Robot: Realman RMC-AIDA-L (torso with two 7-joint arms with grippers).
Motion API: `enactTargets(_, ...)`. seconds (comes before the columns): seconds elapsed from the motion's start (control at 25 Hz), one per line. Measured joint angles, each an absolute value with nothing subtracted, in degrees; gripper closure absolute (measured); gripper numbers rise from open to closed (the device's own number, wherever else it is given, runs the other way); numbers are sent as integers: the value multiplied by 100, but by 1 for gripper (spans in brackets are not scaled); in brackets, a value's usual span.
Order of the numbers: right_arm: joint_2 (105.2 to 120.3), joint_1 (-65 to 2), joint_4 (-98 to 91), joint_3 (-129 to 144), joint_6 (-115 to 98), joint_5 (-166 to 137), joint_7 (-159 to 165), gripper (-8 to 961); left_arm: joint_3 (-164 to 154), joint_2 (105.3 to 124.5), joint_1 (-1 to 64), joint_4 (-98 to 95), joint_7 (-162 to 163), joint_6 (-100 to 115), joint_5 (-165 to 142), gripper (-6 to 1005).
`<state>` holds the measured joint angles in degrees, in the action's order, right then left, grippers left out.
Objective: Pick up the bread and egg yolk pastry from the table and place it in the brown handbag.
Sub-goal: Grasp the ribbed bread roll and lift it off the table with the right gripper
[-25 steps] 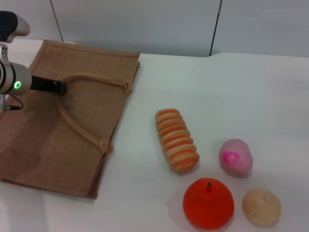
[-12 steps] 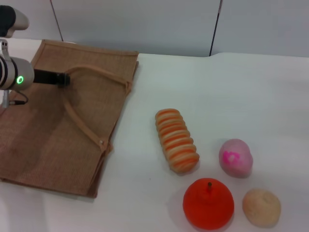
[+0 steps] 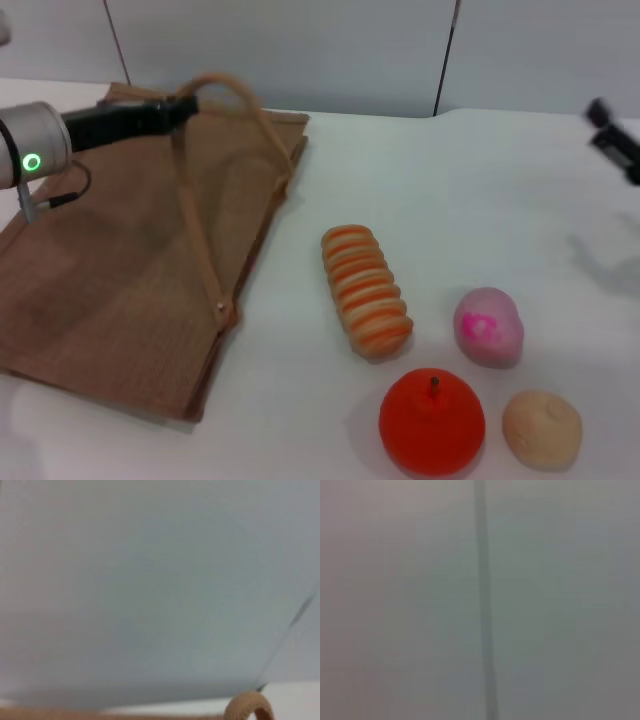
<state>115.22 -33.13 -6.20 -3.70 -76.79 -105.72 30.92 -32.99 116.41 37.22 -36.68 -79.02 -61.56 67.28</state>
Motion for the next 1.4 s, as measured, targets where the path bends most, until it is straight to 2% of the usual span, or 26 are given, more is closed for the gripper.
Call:
enactTargets(0.64, 11555, -4640, -998, 1655, -6976, -12546, 5426, 115, -3287, 11653, 3150, -3603, -8998, -7670, 9213, 873)
enactTargets(1.4, 11611, -5648, -195, 3299, -5664, -12900, 6464, 117, -3287, 11655, 3175, -3541, -9007, -7798, 9397, 870)
